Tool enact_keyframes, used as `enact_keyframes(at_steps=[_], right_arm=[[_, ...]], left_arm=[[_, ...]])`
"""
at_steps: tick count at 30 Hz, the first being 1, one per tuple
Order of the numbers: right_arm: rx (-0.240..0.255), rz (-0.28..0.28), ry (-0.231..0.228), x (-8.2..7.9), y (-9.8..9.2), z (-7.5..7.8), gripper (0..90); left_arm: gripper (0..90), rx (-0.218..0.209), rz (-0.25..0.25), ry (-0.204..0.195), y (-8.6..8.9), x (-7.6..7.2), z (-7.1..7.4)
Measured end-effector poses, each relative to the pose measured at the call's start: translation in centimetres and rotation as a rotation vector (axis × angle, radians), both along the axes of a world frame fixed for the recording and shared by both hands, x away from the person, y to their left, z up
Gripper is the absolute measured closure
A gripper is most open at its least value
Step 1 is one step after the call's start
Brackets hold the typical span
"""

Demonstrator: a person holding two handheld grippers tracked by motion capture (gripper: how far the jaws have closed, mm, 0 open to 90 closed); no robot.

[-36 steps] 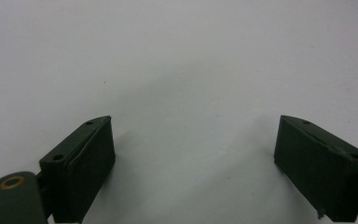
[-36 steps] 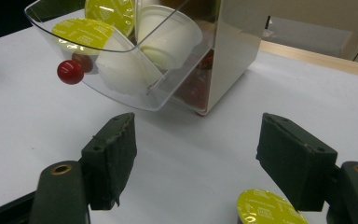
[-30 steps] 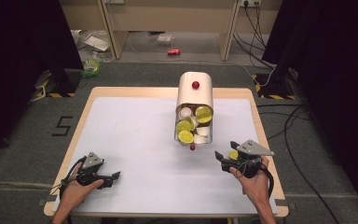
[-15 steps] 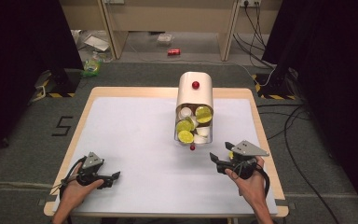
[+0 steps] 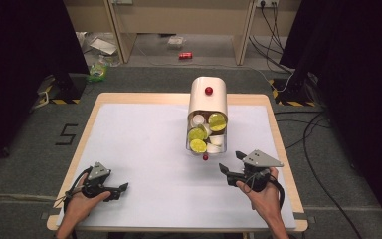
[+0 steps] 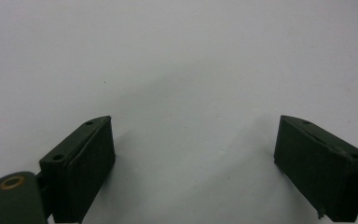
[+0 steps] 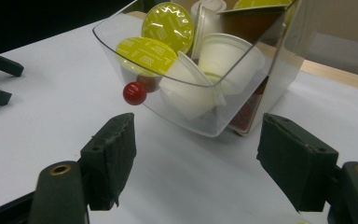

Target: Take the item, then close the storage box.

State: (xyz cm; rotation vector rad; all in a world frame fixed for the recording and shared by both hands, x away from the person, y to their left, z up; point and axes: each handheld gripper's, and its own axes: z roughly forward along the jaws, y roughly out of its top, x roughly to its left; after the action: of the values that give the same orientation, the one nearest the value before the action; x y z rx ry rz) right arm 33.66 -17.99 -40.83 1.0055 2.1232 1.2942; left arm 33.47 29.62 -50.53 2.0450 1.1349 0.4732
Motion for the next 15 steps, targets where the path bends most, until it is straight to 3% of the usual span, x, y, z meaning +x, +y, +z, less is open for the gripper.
enact_keyframes(at_steps=[15], right_arm=[[-0.032, -0.026, -0.001, 1.4, 0.9, -0.4, 28.1]], left_arm=[[11.5, -0.005, -0.002, 0.004, 0.0, 0.0, 0.0]])
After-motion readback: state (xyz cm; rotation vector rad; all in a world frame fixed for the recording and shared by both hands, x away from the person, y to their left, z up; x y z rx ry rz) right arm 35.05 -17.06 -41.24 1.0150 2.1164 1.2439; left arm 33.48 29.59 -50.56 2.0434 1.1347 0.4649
